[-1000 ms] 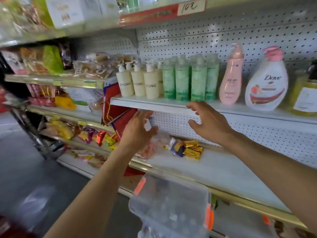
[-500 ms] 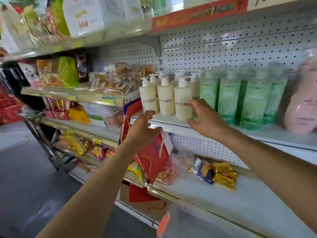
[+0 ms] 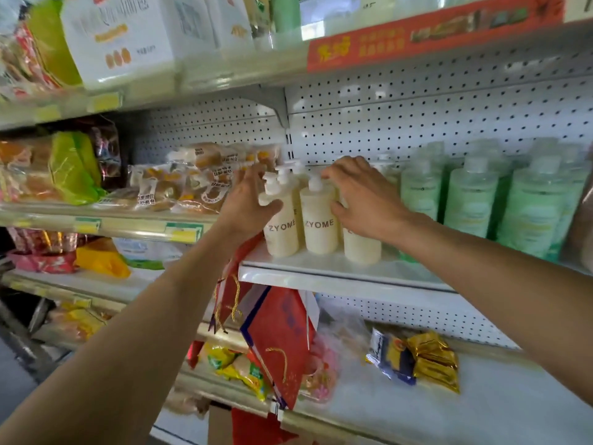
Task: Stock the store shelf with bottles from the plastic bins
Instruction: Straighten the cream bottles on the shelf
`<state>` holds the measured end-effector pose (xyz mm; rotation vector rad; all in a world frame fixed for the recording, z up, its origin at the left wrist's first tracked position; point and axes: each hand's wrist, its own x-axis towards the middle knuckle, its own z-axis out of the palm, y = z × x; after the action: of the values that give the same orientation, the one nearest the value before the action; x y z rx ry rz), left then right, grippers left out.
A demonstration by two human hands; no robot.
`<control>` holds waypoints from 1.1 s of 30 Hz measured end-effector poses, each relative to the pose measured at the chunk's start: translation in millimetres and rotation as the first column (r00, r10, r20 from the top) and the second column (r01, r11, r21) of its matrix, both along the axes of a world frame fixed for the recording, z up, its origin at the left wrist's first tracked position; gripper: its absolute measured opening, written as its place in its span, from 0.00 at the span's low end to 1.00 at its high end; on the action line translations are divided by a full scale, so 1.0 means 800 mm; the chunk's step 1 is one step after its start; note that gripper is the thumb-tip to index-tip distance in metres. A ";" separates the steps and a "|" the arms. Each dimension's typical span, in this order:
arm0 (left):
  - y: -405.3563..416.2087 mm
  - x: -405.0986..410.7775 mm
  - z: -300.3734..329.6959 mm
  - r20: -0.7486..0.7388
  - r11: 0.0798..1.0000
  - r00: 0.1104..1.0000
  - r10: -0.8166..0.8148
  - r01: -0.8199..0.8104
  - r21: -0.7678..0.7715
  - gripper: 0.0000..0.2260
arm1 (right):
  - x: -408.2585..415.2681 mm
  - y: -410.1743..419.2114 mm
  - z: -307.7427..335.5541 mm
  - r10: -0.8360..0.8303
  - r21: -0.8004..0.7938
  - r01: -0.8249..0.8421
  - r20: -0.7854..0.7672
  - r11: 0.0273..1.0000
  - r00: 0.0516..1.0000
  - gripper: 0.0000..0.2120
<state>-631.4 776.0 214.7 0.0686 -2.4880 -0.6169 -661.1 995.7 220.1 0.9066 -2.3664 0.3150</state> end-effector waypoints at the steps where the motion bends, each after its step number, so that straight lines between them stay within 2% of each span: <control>1: -0.010 -0.011 0.005 -0.005 1.000 1.000 -0.016 0.016 -0.002 0.32 | -0.003 -0.010 0.005 -0.011 0.015 0.011 -0.012 1.000 1.000 0.23; 5: -0.043 -0.052 0.031 -0.016 0.987 0.987 -0.158 0.159 0.020 0.15 | -0.020 -0.049 0.025 -0.087 0.001 0.087 -0.004 0.996 0.996 0.19; 7: -0.057 -0.068 0.044 -0.018 0.970 0.972 -0.233 0.234 0.066 0.11 | -0.033 -0.067 0.035 -0.128 0.012 0.128 0.008 0.992 0.992 0.18; 10: -0.075 -0.095 0.060 0.009 0.935 0.949 -0.315 0.309 0.173 0.13 | -0.053 -0.088 0.045 -0.202 0.045 0.199 0.052 0.979 0.978 0.20; 15: -0.101 -0.146 0.074 0.134 0.915 0.908 -0.397 0.381 0.130 0.12 | -0.079 -0.108 0.047 -0.322 0.133 0.301 0.195 0.944 0.926 0.20; 21: -0.106 -0.213 0.075 0.164 0.888 0.873 -0.459 0.458 0.042 0.12 | -0.102 -0.125 0.056 -0.374 0.150 0.346 0.247 0.926 0.894 0.19; 29: -0.076 -0.266 0.071 0.239 0.876 0.854 -0.462 0.482 -0.030 0.16 | -0.130 -0.128 0.063 -0.367 0.131 0.346 0.436 0.929 0.822 0.13; 33: -0.075 -0.282 0.069 0.258 0.849 0.828 -0.498 0.526 -0.052 0.14 | -0.138 -0.125 0.059 -0.364 0.123 0.348 0.464 0.929 0.808 0.10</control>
<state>-856.9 716.2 270.1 -0.6354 -2.7818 -0.7004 -771.5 896.0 267.4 0.3983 -2.9439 0.3836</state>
